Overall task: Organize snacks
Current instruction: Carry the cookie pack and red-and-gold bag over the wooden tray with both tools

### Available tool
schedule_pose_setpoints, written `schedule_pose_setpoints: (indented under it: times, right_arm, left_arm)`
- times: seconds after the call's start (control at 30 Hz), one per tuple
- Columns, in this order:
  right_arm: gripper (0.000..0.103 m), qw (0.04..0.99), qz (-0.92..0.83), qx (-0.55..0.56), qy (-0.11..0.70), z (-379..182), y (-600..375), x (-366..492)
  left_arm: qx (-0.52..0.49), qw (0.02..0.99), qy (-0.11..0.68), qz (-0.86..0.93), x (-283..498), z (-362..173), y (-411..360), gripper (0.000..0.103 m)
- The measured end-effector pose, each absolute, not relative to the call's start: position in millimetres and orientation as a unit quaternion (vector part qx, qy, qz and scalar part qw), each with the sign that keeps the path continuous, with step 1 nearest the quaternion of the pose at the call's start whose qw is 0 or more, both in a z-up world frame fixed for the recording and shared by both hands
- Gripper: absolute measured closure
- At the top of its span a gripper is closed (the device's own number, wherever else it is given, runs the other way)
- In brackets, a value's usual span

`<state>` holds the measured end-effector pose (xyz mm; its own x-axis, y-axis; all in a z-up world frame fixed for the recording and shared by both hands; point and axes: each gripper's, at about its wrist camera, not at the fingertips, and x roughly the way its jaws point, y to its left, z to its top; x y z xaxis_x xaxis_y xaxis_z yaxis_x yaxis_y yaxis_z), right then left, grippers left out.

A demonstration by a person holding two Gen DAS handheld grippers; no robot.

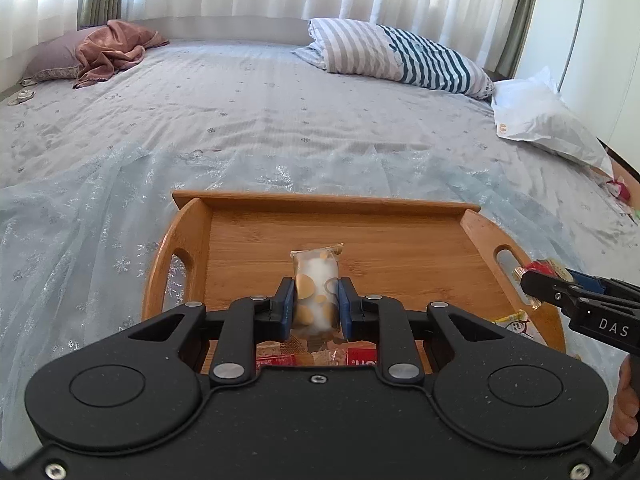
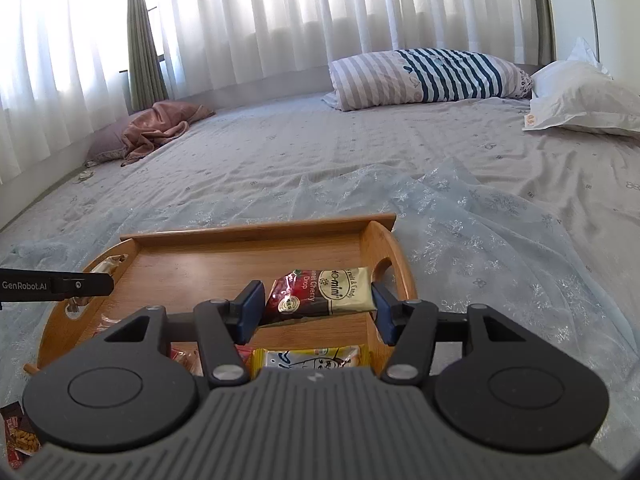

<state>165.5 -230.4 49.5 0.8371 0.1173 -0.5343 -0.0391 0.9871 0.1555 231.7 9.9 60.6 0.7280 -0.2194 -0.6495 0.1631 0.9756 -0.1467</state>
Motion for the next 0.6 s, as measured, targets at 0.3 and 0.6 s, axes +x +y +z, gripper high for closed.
schedule_pose_setpoints:
  times: [0.3,0.6]
  right_arm:
    - [0.043,0.940,0.056,0.071,0.329,36.2,-228.7,201.8]
    - [0.042,0.934,0.055,0.067,0.347,23.3,-229.5,213.0]
  left_arm:
    - [-0.040,0.918,0.384,-0.092,261.2,39.6,0.7,0.082]
    - [-0.030,0.918,0.392,-0.058,272.7,28.3,10.2,0.082]
